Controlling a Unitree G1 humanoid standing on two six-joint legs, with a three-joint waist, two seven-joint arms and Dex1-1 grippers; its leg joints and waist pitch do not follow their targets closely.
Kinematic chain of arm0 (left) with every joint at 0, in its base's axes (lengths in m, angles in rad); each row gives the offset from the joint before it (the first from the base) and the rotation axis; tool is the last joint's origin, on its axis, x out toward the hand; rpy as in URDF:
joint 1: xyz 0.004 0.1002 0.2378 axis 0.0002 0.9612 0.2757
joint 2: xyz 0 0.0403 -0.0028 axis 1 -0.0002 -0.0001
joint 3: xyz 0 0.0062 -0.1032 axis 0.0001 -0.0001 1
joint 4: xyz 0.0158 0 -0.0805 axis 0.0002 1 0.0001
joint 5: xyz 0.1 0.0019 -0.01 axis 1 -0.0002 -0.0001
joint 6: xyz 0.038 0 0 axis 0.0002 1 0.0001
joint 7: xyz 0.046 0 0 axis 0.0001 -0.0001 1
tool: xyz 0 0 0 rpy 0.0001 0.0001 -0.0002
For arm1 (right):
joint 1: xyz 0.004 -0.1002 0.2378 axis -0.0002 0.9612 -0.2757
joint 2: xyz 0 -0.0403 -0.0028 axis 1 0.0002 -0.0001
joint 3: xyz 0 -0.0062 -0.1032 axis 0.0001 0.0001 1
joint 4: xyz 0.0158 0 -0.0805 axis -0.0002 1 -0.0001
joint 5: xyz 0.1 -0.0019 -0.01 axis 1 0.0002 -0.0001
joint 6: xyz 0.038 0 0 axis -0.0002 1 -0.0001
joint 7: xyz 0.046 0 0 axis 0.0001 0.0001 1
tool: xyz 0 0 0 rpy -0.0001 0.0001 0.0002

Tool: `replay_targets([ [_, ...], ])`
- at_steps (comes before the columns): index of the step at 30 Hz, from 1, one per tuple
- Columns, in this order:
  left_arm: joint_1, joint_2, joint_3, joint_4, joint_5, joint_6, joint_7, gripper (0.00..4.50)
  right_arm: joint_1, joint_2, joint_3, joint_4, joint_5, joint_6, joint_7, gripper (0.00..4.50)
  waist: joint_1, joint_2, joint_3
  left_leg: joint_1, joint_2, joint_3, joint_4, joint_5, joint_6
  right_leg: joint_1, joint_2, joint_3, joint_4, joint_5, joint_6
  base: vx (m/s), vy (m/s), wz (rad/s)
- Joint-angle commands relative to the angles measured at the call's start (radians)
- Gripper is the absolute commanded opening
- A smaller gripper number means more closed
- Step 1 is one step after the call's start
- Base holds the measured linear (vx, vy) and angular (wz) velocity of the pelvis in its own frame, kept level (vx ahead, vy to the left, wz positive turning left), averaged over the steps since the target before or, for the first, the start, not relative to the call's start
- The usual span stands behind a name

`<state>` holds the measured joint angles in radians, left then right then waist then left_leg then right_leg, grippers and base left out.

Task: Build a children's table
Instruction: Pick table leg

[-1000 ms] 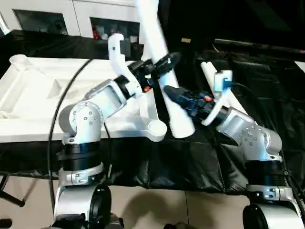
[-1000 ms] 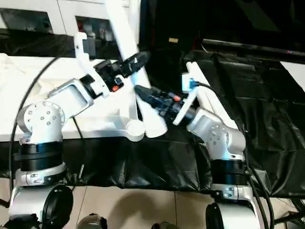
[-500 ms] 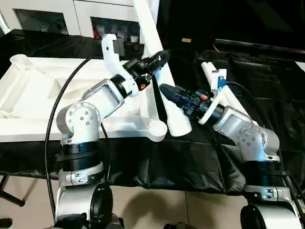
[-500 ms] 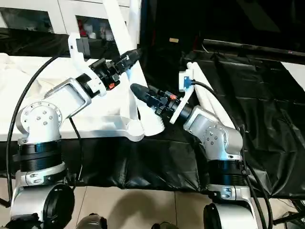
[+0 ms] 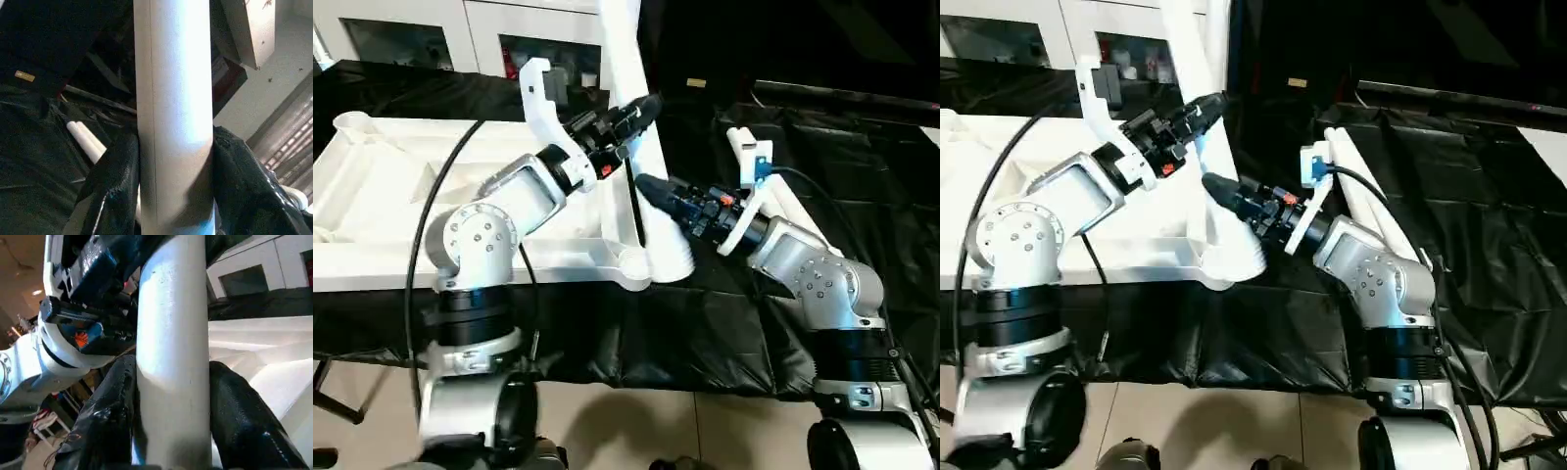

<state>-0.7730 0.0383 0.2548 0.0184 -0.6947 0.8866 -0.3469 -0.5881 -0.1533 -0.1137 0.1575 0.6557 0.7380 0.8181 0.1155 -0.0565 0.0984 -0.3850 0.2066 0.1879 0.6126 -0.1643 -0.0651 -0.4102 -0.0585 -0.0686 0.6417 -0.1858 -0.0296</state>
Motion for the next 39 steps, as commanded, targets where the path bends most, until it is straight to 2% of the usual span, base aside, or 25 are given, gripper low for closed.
replay_targets([
  [1,0.005,-0.008,-0.060,-0.013,0.006,0.005,-0.024,1.84,-0.022,-0.017,0.006,-0.022,-0.019,-0.003,-0.005,1.80,0.002,0.011,-0.100,0.017,0.023,-0.015,-0.066,-0.128,-0.026,0.062,-0.078,0.050,-0.085,-0.170,-0.141,0.000,0.000,0.00],
  [6,0.001,0.014,-0.075,-0.001,0.039,-0.024,-0.042,1.82,-0.037,-0.032,0.026,-0.008,-0.041,-0.002,-0.005,1.80,0.002,0.009,-0.101,0.017,0.023,-0.016,-0.066,-0.125,-0.027,0.062,-0.078,0.050,-0.084,-0.179,-0.132,0.000,0.000,0.00],
  [8,-0.001,0.034,-0.087,0.002,0.041,-0.034,-0.071,1.82,-0.053,-0.056,0.041,0.013,-0.046,0.019,0.010,2.50,0.002,0.009,-0.100,0.018,0.022,-0.015,-0.066,-0.124,-0.026,0.062,-0.078,0.050,-0.085,-0.184,-0.131,0.000,0.000,0.00],
  [11,-0.005,0.053,-0.103,0.007,0.046,-0.042,-0.095,1.82,-0.068,-0.086,0.062,0.031,-0.054,0.028,0.044,2.59,0.002,0.009,-0.100,0.018,0.023,-0.014,-0.065,-0.124,-0.029,0.061,-0.078,0.051,-0.083,-0.184,-0.130,0.000,0.000,0.00],
  [14,-0.009,0.067,-0.113,0.012,0.046,-0.047,-0.118,1.80,-0.084,-0.122,0.088,0.052,-0.069,0.031,0.080,2.93,0.003,0.008,-0.102,0.016,0.022,-0.014,-0.063,-0.112,-0.026,0.064,-0.077,0.051,-0.080,-0.160,-0.140,0.000,0.000,0.00],
  [17,-0.012,0.086,-0.127,0.010,0.040,-0.042,-0.166,1.80,-0.108,-0.188,0.148,0.092,-0.101,0.042,0.170,2.96,0.003,0.005,-0.101,0.015,0.022,-0.014,-0.062,-0.118,-0.024,0.066,-0.078,0.050,-0.081,-0.167,-0.145,0.000,0.000,0.00],
  [21,-0.015,0.099,-0.143,0.009,0.035,-0.047,-0.199,1.80,-0.121,-0.230,0.192,0.112,-0.101,0.066,0.263,3.00,0.004,0.003,-0.102,0.015,0.023,-0.014,-0.061,-0.113,-0.012,0.067,-0.079,0.051,-0.080,-0.161,-0.151,0.000,0.000,0.00],
  [26,-0.013,0.105,-0.151,-0.007,0.009,-0.033,-0.230,1.80,-0.124,-0.253,0.235,0.117,-0.107,0.067,0.319,3.00,0.004,0.001,-0.102,0.015,0.023,-0.013,-0.059,-0.107,-0.006,0.066,-0.079,0.050,-0.078,-0.155,-0.168,0.000,0.000,0.00],
  [27,-0.010,0.107,-0.156,-0.014,0.004,-0.030,-0.238,1.80,-0.124,-0.257,0.249,0.118,-0.110,0.061,0.335,3.00,0.004,-0.002,-0.102,0.015,0.024,-0.013,-0.059,-0.105,-0.005,0.066,-0.079,0.050,-0.078,-0.154,-0.170,0.000,0.000,0.00],
  [30,-0.007,0.109,-0.167,-0.023,-0.001,-0.022,-0.253,1.80,-0.123,-0.261,0.277,0.127,-0.121,0.047,0.371,3.00,0.004,0.000,-0.102,0.016,0.025,-0.013,-0.058,-0.110,-0.003,0.065,-0.079,0.051,-0.078,-0.163,-0.170,0.000,0.000,0.00],
  [38,-0.010,0.120,-0.173,-0.019,-0.004,-0.018,-0.276,1.80,-0.127,-0.261,0.295,0.145,-0.136,0.041,0.399,3.00,0.005,0.001,-0.103,0.015,0.025,-0.014,-0.058,-0.105,-0.004,0.065,-0.079,0.050,-0.076,-0.154,-0.174,0.000,0.000,0.00],
  [39,-0.011,0.123,-0.176,-0.019,-0.007,-0.016,-0.280,1.80,-0.128,-0.263,0.297,0.148,-0.136,0.040,0.402,2.70,0.004,0.001,-0.102,0.016,0.025,-0.014,-0.058,-0.107,-0.005,0.065,-0.079,0.050,-0.077,-0.153,-0.174,0.000,0.000,0.00],
])
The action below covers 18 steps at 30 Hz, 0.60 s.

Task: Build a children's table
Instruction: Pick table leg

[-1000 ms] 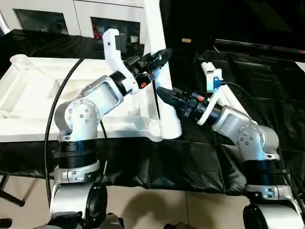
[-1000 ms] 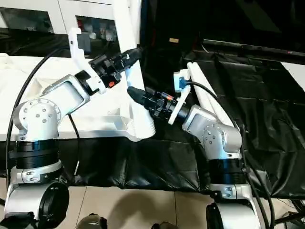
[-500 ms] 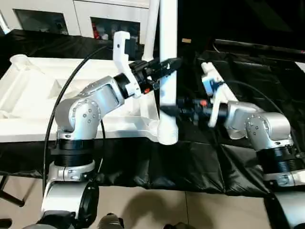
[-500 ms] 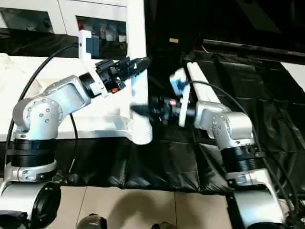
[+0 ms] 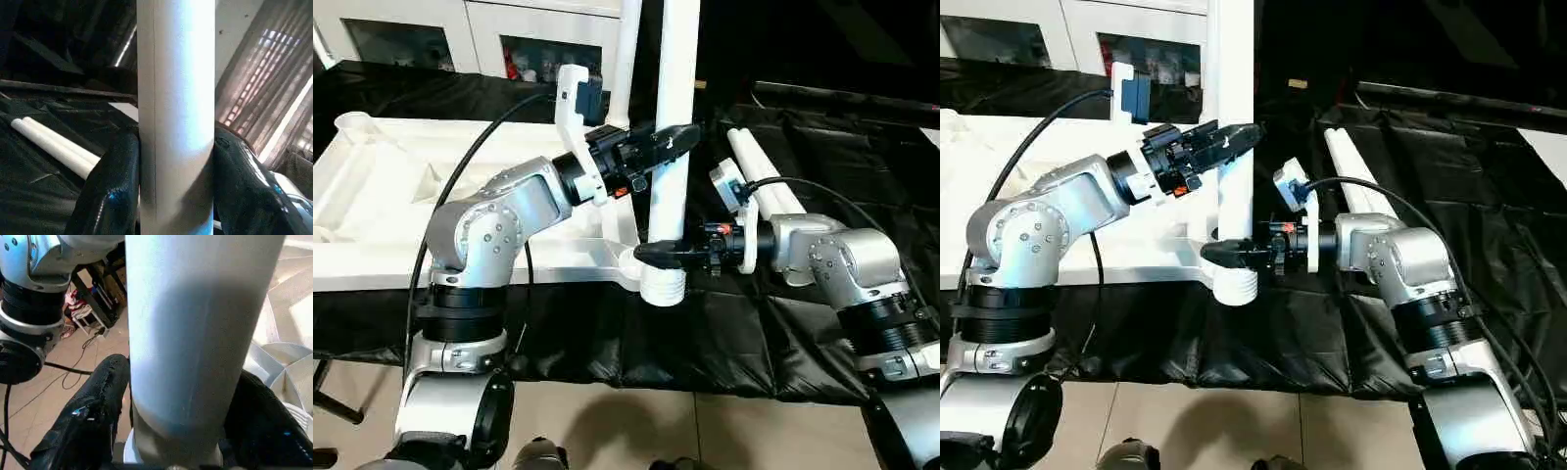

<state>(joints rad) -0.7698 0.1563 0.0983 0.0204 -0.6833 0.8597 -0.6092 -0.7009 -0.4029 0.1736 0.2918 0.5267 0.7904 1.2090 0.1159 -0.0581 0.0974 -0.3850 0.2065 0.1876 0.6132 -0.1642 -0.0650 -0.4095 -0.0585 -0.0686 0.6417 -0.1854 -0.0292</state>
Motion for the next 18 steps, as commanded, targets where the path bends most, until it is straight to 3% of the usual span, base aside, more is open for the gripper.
replay_targets([
  [1,-0.013,0.007,-0.022,-0.022,-0.022,0.012,-0.020,1.80,-0.017,-0.013,0.010,0.019,-0.008,-0.013,0.013,2.63,0.005,0.005,-0.102,0.017,0.025,-0.013,-0.058,-0.107,-0.005,0.064,-0.079,0.051,-0.075,-0.149,-0.178,0.000,0.000,0.00],
  [4,-0.013,0.009,-0.027,-0.023,-0.021,0.012,-0.026,1.80,-0.019,-0.013,0.012,0.028,-0.012,-0.018,0.018,2.58,0.004,0.005,-0.103,0.016,0.025,-0.014,-0.058,-0.111,-0.006,0.065,-0.079,0.050,-0.075,-0.146,-0.184,0.000,0.000,0.00],
  [5,-0.012,0.008,-0.028,-0.023,-0.021,0.013,-0.027,1.80,-0.019,-0.012,0.013,0.031,-0.014,-0.019,0.019,2.28,0.004,0.006,-0.102,0.016,0.025,-0.014,-0.058,-0.111,-0.006,0.065,-0.079,0.050,-0.076,-0.145,-0.183,0.000,0.000,0.00],
  [11,-0.016,0.004,-0.028,-0.019,-0.021,0.015,-0.028,1.80,-0.010,-0.006,0.012,0.025,-0.014,-0.017,0.019,1.94,0.005,0.009,-0.102,0.018,0.025,-0.014,-0.058,-0.117,-0.008,0.065,-0.079,0.050,-0.075,-0.141,-0.189,0.000,0.000,0.00],
  [13,-0.019,0.003,-0.025,-0.014,-0.022,0.015,-0.028,1.80,-0.005,0.000,0.010,0.023,-0.016,-0.018,0.015,1.93,0.004,0.009,-0.102,0.017,0.025,-0.014,-0.058,-0.118,-0.009,0.065,-0.078,0.050,-0.075,-0.138,-0.189,0.000,0.000,0.00],
  [15,-0.021,0.003,-0.022,-0.009,-0.025,0.015,-0.027,1.80,0.000,0.005,0.009,0.023,-0.020,-0.023,0.010,1.91,0.005,0.016,-0.103,0.018,0.025,-0.015,-0.059,-0.121,-0.012,0.065,-0.079,0.050,-0.074,-0.135,-0.192,0.000,0.000,0.00],
  [16,-0.021,0.003,-0.021,-0.008,-0.028,0.015,-0.024,1.80,0.001,0.006,0.008,0.024,-0.021,-0.025,0.008,1.89,0.004,0.012,-0.103,0.017,0.025,-0.015,-0.058,-0.122,-0.013,0.066,-0.078,0.050,-0.075,-0.131,-0.192,0.000,0.000,0.00],
  [18,-0.021,0.006,-0.027,-0.007,-0.019,-0.002,-0.027,1.80,0.006,0.008,0.003,0.024,-0.020,-0.035,0.002,1.88,0.004,0.015,-0.103,0.018,0.025,-0.015,-0.059,-0.124,-0.014,0.066,-0.078,0.049,-0.074,-0.125,-0.195,0.000,0.000,0.00],
])
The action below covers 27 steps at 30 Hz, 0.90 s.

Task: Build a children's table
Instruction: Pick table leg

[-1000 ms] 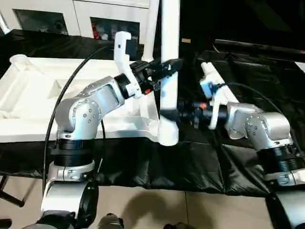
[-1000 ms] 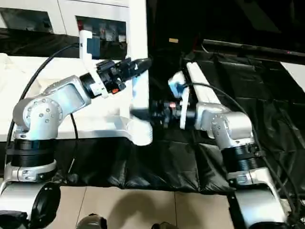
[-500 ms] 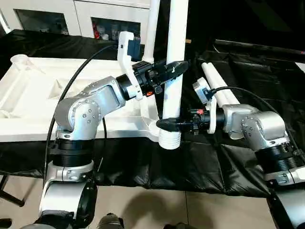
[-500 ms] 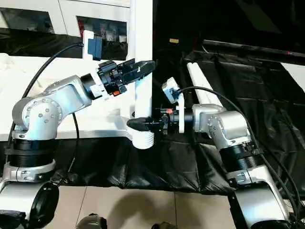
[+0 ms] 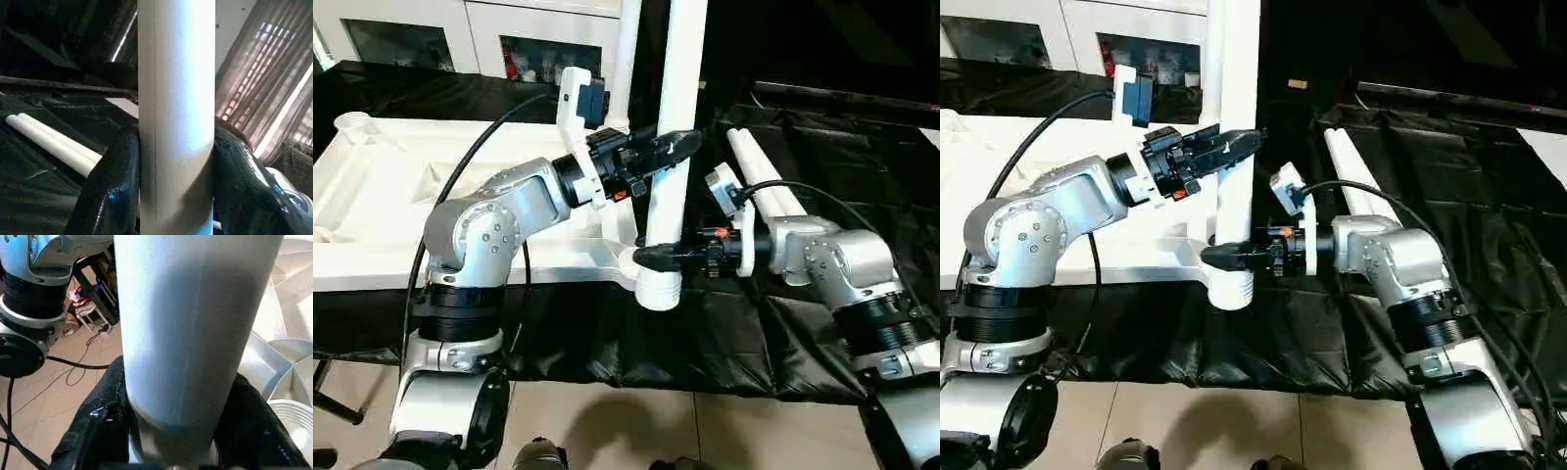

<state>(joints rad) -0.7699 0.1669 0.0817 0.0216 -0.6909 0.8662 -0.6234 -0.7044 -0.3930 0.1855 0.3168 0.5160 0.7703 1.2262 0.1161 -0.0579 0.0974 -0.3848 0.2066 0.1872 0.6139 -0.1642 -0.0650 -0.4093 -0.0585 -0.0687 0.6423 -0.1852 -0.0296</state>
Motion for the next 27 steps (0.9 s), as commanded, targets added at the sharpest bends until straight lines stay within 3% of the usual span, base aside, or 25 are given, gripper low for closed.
replay_targets([
  [1,-0.023,-0.007,-0.009,-0.005,0.000,-0.009,0.006,1.80,0.010,-0.001,-0.011,-0.002,-0.009,-0.013,-0.020,1.88,0.004,0.016,-0.104,0.018,0.025,-0.016,-0.059,-0.122,-0.015,0.066,-0.077,0.050,-0.073,-0.117,-0.198,0.000,0.000,0.00],
  [4,-0.030,-0.015,0.008,0.010,-0.016,-0.012,0.004,2.50,0.017,0.004,-0.027,-0.010,-0.005,-0.018,-0.028,1.88,0.003,0.018,-0.104,0.018,0.024,-0.015,-0.059,-0.131,-0.016,0.067,-0.077,0.049,-0.075,-0.115,-0.201,0.000,0.000,0.00],
  [9,-0.025,-0.031,0.019,0.017,-0.004,-0.106,-0.026,2.54,0.029,0.039,-0.085,-0.021,0.018,-0.044,-0.084,1.88,0.003,0.019,-0.106,0.019,0.025,-0.017,-0.060,-0.136,-0.022,0.068,-0.077,0.048,-0.074,-0.107,-0.203,0.000,0.000,0.00],
  [11,-0.038,-0.069,0.074,0.033,0.019,-0.196,0.054,2.54,0.043,0.074,-0.124,-0.026,0.028,-0.064,-0.145,1.88,0.002,0.024,-0.104,0.019,0.026,-0.018,-0.061,-0.142,-0.023,0.067,-0.079,0.049,-0.076,-0.096,-0.209,0.000,0.000,0.00],
  [13,-0.040,-0.055,0.079,0.049,0.020,-0.206,0.037,2.54,0.048,0.086,-0.133,-0.024,0.020,-0.085,-0.174,1.88,0.002,0.023,-0.105,0.021,0.025,-0.018,-0.061,-0.149,-0.028,0.067,-0.080,0.048,-0.077,-0.109,-0.204,0.000,0.000,0.00],
  [15,-0.033,0.010,0.066,0.101,0.054,-0.225,-0.025,2.54,0.054,0.117,-0.158,-0.004,-0.012,-0.153,-0.260,1.88,-0.004,0.025,-0.103,0.021,0.022,-0.018,-0.064,-0.154,-0.033,0.063,-0.076,0.047,-0.077,-0.131,-0.188,0.000,0.000,0.00],
  [16,-0.013,0.068,0.010,0.128,0.127,-0.278,-0.073,2.54,0.052,0.124,-0.164,0.017,-0.041,-0.183,-0.311,1.88,-0.004,0.023,-0.103,0.022,0.021,-0.018,-0.065,-0.154,-0.034,0.062,-0.077,0.048,-0.083,-0.156,-0.168,0.000,0.000,0.00],
  [18,0.001,0.107,-0.031,0.148,0.180,-0.319,-0.108,2.54,0.051,0.128,-0.168,0.030,-0.062,-0.204,-0.345,1.87,-0.005,0.029,-0.104,0.026,0.023,-0.020,-0.067,-0.156,-0.042,0.059,-0.078,0.049,-0.082,-0.185,-0.145,0.000,0.000,0.00],
  [19,0.045,0.209,-0.150,0.191,0.304,-0.414,-0.203,2.54,0.050,0.131,-0.173,0.064,-0.112,-0.261,-0.418,1.87,-0.003,0.031,-0.104,0.026,0.023,-0.021,-0.069,-0.149,-0.043,0.057,-0.079,0.049,-0.085,-0.193,-0.136,0.000,0.000,0.00],
  [21,0.080,0.284,-0.241,0.219,0.388,-0.488,-0.281,2.54,0.051,0.132,-0.181,0.084,-0.138,-0.293,-0.462,1.87,-0.009,0.034,-0.105,0.028,0.023,-0.018,-0.070,-0.160,-0.054,0.054,-0.075,0.052,-0.080,-0.204,-0.122,0.000,0.000,0.00],
  [22,0.095,0.319,-0.289,0.240,0.435,-0.528,-0.314,2.54,0.054,0.132,-0.183,0.088,-0.153,-0.314,-0.483,1.87,-0.011,0.031,-0.106,0.026,0.024,-0.017,-0.071,-0.157,-0.059,0.056,-0.077,0.053,-0.077,-0.194,-0.127,0.000,0.000,0.00],
  [23,0.109,0.346,-0.327,0.263,0.470,-0.566,-0.347,2.54,0.058,0.132,-0.187,0.087,-0.162,-0.322,-0.501,1.87,-0.008,0.039,-0.106,0.029,0.025,-0.017,-0.071,-0.158,-0.061,0.052,-0.078,0.053,-0.078,-0.186,-0.131,0.000,0.000,0.00],
  [24,0.109,0.346,-0.327,0.263,0.470,-0.566,-0.347,2.54,0.058,0.132,-0.187,0.087,-0.162,-0.322,-0.501,1.87,-0.007,0.040,-0.107,0.029,0.025,-0.017,-0.072,-0.163,-0.062,0.051,-0.078,0.052,-0.077,-0.184,-0.133,0.000,0.000,0.00],
  [25,0.129,0.377,-0.378,0.332,0.521,-0.637,-0.416,2.54,0.069,0.137,-0.191,0.081,-0.174,-0.337,-0.532,1.87,-0.007,0.041,-0.107,0.030,0.026,-0.017,-0.073,-0.170,-0.065,0.052,-0.079,0.053,-0.076,-0.173,-0.143,0.000,0.000,0.00],
  [27,0.132,0.380,-0.388,0.364,0.529,-0.658,-0.441,2.54,0.074,0.141,-0.191,0.078,-0.177,-0.344,-0.543,1.87,-0.006,0.039,-0.106,0.030,0.024,-0.016,-0.075,-0.179,-0.067,0.051,-0.079,0.054,-0.077,-0.174,-0.145,0.000,0.000,0.00],
])
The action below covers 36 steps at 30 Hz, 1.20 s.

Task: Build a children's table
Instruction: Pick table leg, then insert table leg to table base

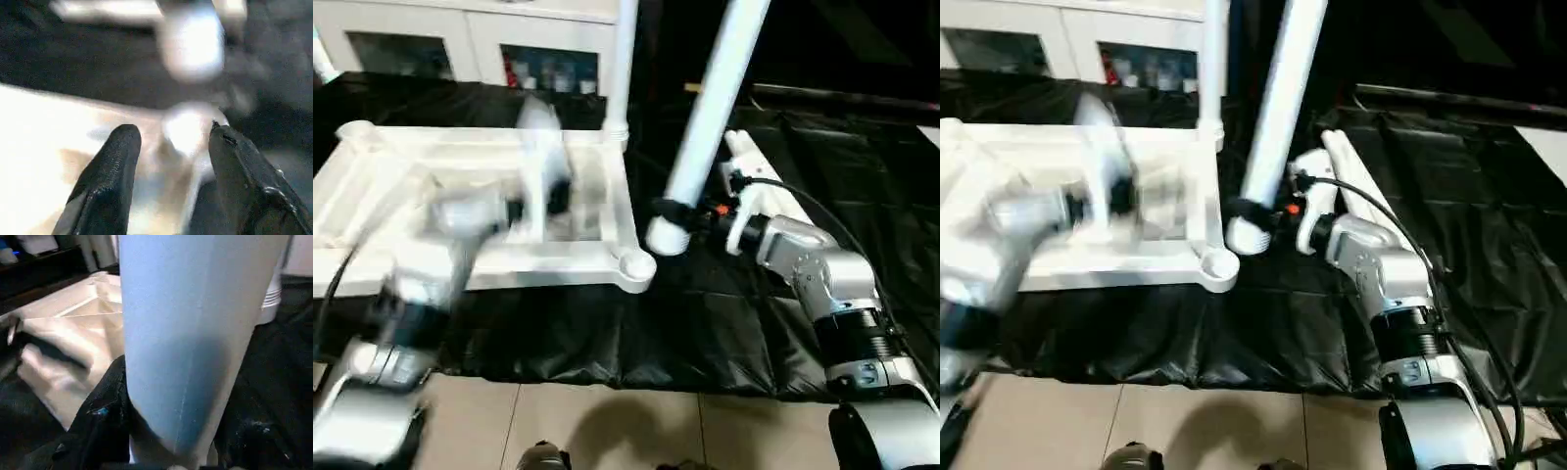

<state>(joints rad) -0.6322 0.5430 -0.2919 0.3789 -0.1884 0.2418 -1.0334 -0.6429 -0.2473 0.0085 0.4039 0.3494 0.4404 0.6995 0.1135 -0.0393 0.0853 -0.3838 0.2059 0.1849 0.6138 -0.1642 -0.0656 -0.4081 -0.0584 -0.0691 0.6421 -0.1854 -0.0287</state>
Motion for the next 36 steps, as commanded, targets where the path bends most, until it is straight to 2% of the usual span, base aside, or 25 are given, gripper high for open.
replay_targets([
  [1,-0.011,0.003,-0.031,0.078,0.053,-0.083,-0.047,2.54,0.025,0.002,-0.010,-0.018,-0.019,-0.035,-0.030,1.87,-0.004,0.020,-0.093,0.029,0.025,-0.013,-0.075,-0.189,-0.067,0.050,-0.080,0.055,-0.079,-0.174,-0.149,0.000,0.000,0.00],
  [5,-0.039,-0.004,-0.049,0.197,0.099,-0.170,-0.063,2.54,0.041,0.010,0.005,-0.017,-0.045,-0.067,-0.043,1.87,-0.006,0.019,-0.094,0.027,0.026,-0.015,-0.076,-0.207,-0.071,0.055,-0.085,0.056,-0.077,-0.192,-0.154,0.000,0.000,0.00],
  [6,-0.054,-0.007,-0.056,0.253,0.113,-0.207,-0.072,2.37,0.048,0.013,0.010,-0.015,-0.052,-0.078,-0.046,1.87,-0.006,0.018,-0.093,0.027,0.025,-0.014,-0.076,-0.207,-0.068,0.053,-0.084,0.056,-0.080,-0.196,-0.153,0.000,0.000,0.00],
  [7,-0.070,-0.009,-0.063,0.304,0.131,-0.240,-0.066,2.27,0.052,0.018,0.007,-0.016,-0.047,-0.072,-0.047,1.87,-0.007,0.025,-0.092,0.028,0.023,-0.015,-0.075,-0.219,-0.067,0.051,-0.083,0.056,-0.083,-0.209,-0.151,0.000,0.000,0.00],
  [9,-0.094,-0.012,-0.065,0.369,0.147,-0.278,-0.065,2.20,0.059,0.024,0.003,-0.023,-0.039,-0.063,-0.047,1.87,-0.007,0.022,-0.094,0.028,0.025,-0.016,-0.076,-0.222,-0.065,0.053,-0.084,0.056,-0.081,-0.199,-0.156,0.000,0.000,0.00],
  [10,-0.106,-0.013,-0.064,0.397,0.152,-0.293,-0.063,2.16,0.063,0.027,0.000,-0.030,-0.034,-0.059,-0.048,1.87,-0.006,0.030,-0.096,0.029,0.025,-0.016,-0.074,-0.220,-0.068,0.052,-0.085,0.056,-0.077,-0.183,-0.162,0.000,0.000,0.00],
  [11,-0.117,-0.015,-0.064,0.424,0.155,-0.311,-0.068,2.01,0.067,0.029,-0.001,-0.036,-0.033,-0.060,-0.051,1.87,-0.008,0.026,-0.095,0.028,0.025,-0.016,-0.075,-0.218,-0.067,0.053,-0.083,0.056,-0.078,-0.162,-0.169,0.000,0.000,0.00],
  [12,-0.124,-0.016,-0.061,0.442,0.151,-0.317,-0.082,1.81,0.072,0.031,-0.003,-0.044,-0.026,-0.055,-0.050,1.87,-0.007,0.029,-0.096,0.028,0.026,-0.017,-0.075,-0.219,-0.069,0.054,-0.084,0.056,-0.074,-0.152,-0.175,0.000,0.000,0.00],
  [14,-0.135,-0.016,-0.055,0.466,0.146,-0.322,-0.102,1.79,0.080,0.028,0.002,-0.056,-0.025,-0.049,-0.047,1.87,-0.006,0.028,-0.097,0.029,0.027,-0.016,-0.074,-0.219,-0.067,0.054,-0.085,0.055,-0.073,-0.137,-0.188,0.000,0.000,0.00],
  [17,-0.161,-0.020,-0.041,0.537,0.149,-0.347,-0.150,1.34,0.092,0.027,0.002,-0.065,-0.030,-0.048,-0.047,1.87,-0.005,0.030,-0.094,0.030,0.027,-0.016,-0.075,-0.240,-0.067,0.054,-0.088,0.056,-0.078,-0.166,-0.191,0.000,0.000,0.00],
  [20,-0.173,-0.021,-0.039,0.569,0.157,-0.365,-0.158,1.30,0.093,0.029,-0.001,-0.063,-0.034,-0.050,-0.050,1.87,-0.005,0.032,-0.093,0.032,0.028,-0.017,-0.076,-0.254,-0.071,0.052,-0.088,0.056,-0.080,-0.191,-0.191,0.000,0.000,0.00],
  [23,-0.198,-0.031,-0.024,0.637,0.153,-0.390,-0.197,0.94,0.096,0.033,-0.007,-0.063,-0.034,-0.049,-0.052,1.87,-0.005,0.030,-0.093,0.031,0.028,-0.018,-0.076,-0.254,-0.070,0.053,-0.089,0.056,-0.079,-0.185,-0.197,0.000,0.000,0.00],
  [25,-0.204,-0.033,-0.014,0.653,0.142,-0.390,-0.219,0.90,0.099,0.035,-0.005,-0.069,-0.031,-0.048,-0.047,1.87,-0.004,0.030,-0.094,0.032,0.029,-0.017,-0.076,-0.250,-0.070,0.053,-0.090,0.056,-0.077,-0.175,-0.202,0.000,0.000,0.00],
  [33,-0.222,-0.038,0.004,0.705,0.139,-0.396,-0.276,0.24,0.105,0.032,0.005,-0.088,-0.026,-0.037,-0.025,1.87,-0.003,0.030,-0.094,0.031,0.030,-0.017,-0.075,-0.239,-0.061,0.054,-0.091,0.056,-0.075,-0.155,-0.214,0.000,0.000,0.00],
  [35,-0.225,-0.039,0.006,0.715,0.142,-0.401,-0.279,0.11,0.105,0.031,0.005,-0.088,-0.026,-0.037,-0.024,1.87,-0.004,0.028,-0.095,0.029,0.030,-0.017,-0.076,-0.235,-0.061,0.056,-0.090,0.056,-0.073,-0.145,-0.216,0.000,0.000,0.00],
  [36,-0.225,-0.038,0.002,0.721,0.149,-0.405,-0.285,0.07,0.106,0.029,0.008,-0.089,-0.027,-0.036,-0.020,1.87,-0.006,0.024,-0.094,0.029,0.030,-0.016,-0.076,-0.233,-0.059,0.056,-0.091,0.056,-0.073,-0.141,-0.218,0.000,0.000,0.00],
])
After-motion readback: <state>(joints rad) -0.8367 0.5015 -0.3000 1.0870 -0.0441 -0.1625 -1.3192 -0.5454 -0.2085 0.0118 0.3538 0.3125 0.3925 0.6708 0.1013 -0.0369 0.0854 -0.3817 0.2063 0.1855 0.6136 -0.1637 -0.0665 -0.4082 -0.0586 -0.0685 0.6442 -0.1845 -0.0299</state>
